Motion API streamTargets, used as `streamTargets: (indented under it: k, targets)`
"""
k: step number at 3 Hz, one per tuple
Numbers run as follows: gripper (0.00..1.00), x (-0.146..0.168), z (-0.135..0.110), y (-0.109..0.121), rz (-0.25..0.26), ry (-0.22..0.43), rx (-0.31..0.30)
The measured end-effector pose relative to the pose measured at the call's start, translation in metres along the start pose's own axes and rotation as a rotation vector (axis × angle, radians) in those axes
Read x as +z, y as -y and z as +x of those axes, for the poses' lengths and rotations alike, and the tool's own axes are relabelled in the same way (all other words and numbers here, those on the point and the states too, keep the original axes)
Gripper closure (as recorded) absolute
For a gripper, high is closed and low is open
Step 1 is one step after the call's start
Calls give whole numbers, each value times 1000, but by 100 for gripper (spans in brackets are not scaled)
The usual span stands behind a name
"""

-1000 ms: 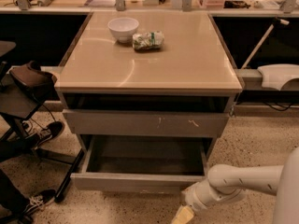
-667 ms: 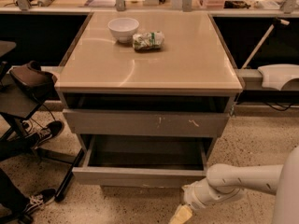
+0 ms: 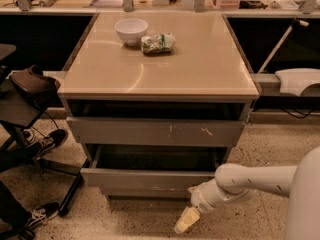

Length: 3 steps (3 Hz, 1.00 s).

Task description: Close middle drawer

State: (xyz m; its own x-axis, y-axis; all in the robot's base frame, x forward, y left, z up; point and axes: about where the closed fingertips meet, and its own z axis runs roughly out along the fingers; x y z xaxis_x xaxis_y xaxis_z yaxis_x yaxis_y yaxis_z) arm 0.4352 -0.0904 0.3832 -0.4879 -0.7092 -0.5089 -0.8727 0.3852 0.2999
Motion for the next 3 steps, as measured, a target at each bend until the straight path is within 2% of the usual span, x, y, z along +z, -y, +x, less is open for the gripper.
streamTargets:
  k: [1,2,3]
  targets:
    - [0,5,-56,27,6,54,-45]
    - [0,5,-56,27,6,54,-45]
    - [0,-5,-57,53,23,94,-25]
